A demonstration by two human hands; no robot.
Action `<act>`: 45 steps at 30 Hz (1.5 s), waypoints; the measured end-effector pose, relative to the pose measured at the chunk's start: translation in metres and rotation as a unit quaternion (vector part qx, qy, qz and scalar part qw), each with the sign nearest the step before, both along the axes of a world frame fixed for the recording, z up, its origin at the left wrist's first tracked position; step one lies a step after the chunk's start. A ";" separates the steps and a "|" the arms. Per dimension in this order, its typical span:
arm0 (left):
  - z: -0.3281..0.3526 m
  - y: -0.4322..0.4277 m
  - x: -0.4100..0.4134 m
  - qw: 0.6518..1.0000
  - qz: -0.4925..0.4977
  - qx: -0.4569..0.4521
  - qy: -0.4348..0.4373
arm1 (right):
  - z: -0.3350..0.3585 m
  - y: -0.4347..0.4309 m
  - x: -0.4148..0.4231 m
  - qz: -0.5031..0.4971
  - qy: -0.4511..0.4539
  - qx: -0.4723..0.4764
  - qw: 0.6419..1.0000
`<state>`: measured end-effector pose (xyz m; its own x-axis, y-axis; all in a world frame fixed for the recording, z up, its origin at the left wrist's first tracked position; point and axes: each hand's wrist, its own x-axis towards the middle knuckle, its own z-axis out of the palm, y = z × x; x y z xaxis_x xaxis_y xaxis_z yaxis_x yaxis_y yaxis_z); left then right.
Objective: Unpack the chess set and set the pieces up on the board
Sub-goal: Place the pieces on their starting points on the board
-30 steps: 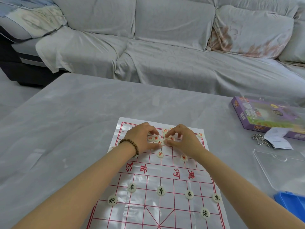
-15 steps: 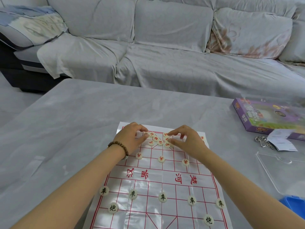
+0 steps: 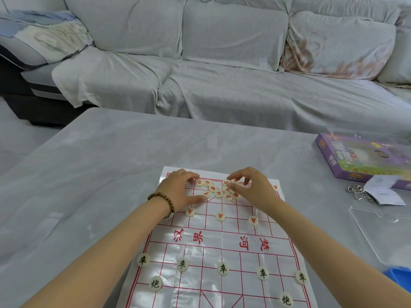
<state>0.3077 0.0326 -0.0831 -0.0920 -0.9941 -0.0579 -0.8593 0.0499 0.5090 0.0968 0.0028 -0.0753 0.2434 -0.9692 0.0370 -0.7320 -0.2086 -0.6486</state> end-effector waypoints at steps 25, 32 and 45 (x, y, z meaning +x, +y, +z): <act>0.007 0.021 0.054 0.999 0.005 0.021 0.042 | -0.001 0.001 0.030 0.030 -0.035 -0.018 0.999; 0.004 0.025 0.047 0.998 0.044 -0.010 0.050 | -0.001 0.006 0.039 0.035 -0.037 -0.007 0.999; -0.003 0.031 0.049 0.998 0.030 -0.019 0.055 | -0.005 0.003 0.039 -0.004 -0.019 0.001 1.000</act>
<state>0.3571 0.0639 -0.0862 -0.0355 -0.9993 -0.0124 -0.8002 0.0210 0.5994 0.1358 0.0059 -0.0799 0.2332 -0.9714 0.0446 -0.7081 -0.2011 -0.6769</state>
